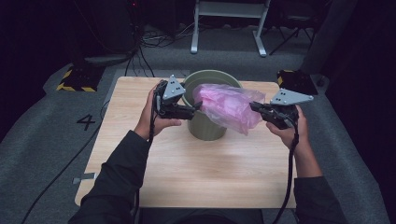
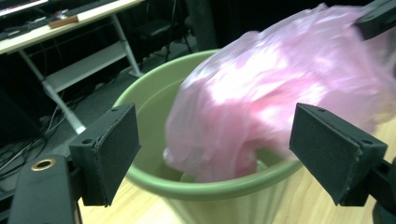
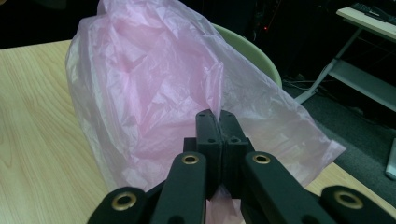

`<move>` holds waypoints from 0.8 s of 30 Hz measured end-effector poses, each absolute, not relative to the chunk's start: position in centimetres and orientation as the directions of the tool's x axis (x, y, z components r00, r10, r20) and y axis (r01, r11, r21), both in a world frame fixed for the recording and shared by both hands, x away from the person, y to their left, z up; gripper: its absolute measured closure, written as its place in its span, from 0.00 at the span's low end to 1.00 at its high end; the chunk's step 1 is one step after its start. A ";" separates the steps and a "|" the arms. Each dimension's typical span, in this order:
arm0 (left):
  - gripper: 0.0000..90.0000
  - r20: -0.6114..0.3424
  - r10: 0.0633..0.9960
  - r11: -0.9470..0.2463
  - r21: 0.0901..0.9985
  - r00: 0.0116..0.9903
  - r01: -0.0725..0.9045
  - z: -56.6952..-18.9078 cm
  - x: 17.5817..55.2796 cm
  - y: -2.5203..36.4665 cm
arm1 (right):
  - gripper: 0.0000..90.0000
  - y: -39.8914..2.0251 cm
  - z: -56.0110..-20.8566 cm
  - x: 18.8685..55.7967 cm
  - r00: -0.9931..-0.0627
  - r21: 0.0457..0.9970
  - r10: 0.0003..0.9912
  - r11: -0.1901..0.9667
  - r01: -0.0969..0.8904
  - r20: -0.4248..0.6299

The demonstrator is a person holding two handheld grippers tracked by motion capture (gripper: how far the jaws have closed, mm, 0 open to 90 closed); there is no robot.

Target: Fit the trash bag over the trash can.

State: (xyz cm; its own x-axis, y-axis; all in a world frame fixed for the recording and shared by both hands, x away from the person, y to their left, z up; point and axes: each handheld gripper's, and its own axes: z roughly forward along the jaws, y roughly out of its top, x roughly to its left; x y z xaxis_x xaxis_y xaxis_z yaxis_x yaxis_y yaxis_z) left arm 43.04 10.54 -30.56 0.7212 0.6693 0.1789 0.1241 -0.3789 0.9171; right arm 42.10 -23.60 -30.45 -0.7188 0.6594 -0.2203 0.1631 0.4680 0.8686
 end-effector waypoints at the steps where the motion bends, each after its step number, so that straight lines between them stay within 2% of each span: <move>1: 0.17 0.187 0.634 -0.392 0.914 0.750 0.103 -30.5 42.3 9.6 | 0.99 -23.4 -30.3 42.2 -0.720 0.866 0.658 0.471 0.165 -0.221; 4: 0.17 0.213 0.596 -0.423 0.903 0.774 0.078 -30.5 41.5 8.2 | 0.99 -22.8 -30.1 42.2 -0.719 0.864 0.657 0.477 0.162 -0.228; 5: 0.17 0.245 0.563 -0.445 0.895 0.790 0.040 -30.5 40.7 6.9 | 0.99 -22.3 -29.8 42.2 -0.726 0.864 0.648 0.480 0.155 -0.230; 7: 0.18 0.261 0.561 -0.457 0.889 0.786 0.031 -30.5 40.5 6.3 | 0.99 -22.0 -29.7 42.1 -0.725 0.863 0.648 0.481 0.152 -0.233; 9: 0.28 0.276 0.550 -0.469 0.883 0.788 0.018 -30.5 40.3 5.4 | 0.99 -21.6 -29.5 42.0 -0.741 0.867 0.632 0.478 0.143 -0.226; 10: 0.42 0.289 0.554 -0.479 0.878 0.781 0.015 -30.6 40.4 5.1 | 0.98 -21.2 -29.4 41.8 -0.744 0.865 0.627 0.482 0.136 -0.233; 11: 0.49 0.299 0.567 -0.486 0.874 0.768 0.018 -30.7 40.5 4.8 | 0.97 -21.0 -29.4 41.7 -0.751 0.866 0.618 0.482 0.129 -0.232; 12: 0.49 0.301 0.569 -0.491 0.871 0.765 0.022 -30.8 40.7 4.7 | 0.97 -21.0 -29.4 41.7 -0.751 0.866 0.618 0.482 0.129 -0.232; 13: 0.56 0.297 0.562 -0.495 0.869 0.772 0.026 -30.9 40.9 4.7 | 0.96 -20.9 -29.4 41.6 -0.756 0.869 0.613 0.479 0.124 -0.230; 14: 0.63 0.296 0.549 -0.506 0.862 0.781 0.029 -31.1 41.1 4.7 | 0.95 -20.8 -29.4 41.6 -0.756 0.871 0.613 0.476 0.121 -0.229; 15: 0.76 0.301 0.545 -0.515 0.856 0.782 0.029 -31.2 41.3 4.8 | 0.93 -20.8 -29.4 41.5 -0.769 0.877 0.600 0.467 0.113 -0.221; 16: 0.76 0.308 0.546 -0.519 0.855 0.779 0.026 -31.3 41.4 4.9 | 0.93 -20.8 -29.4 41.5 -0.769 0.877 0.600 0.467 0.113 -0.221; 17: 0.86 0.312 0.547 -0.521 0.853 0.777 0.024 -31.3 41.5 5.0 | 0.89 -20.8 -29.4 41.4 -0.773 0.882 0.598 0.459 0.112 -0.212; 18: 0.86 0.311 0.548 -0.522 0.852 0.777 0.027 -31.3 41.6 5.1 | 0.89 -20.8 -29.4 41.4 -0.773 0.882 0.598 0.459 0.112 -0.212; 21: 0.96 0.312 0.547 -0.526 0.850 0.777 0.029 -31.4 41.9 5.5 | 0.80 -20.7 -29.5 41.2 -0.788 0.886 0.579 0.453 0.097 -0.210; 24: 0.94 0.295 0.550 -0.512 0.858 0.781 0.036 -31.6 42.1 5.9 | 0.74 -20.7 -29.6 41.0 -0.790 0.890 0.576 0.446 0.090 -0.208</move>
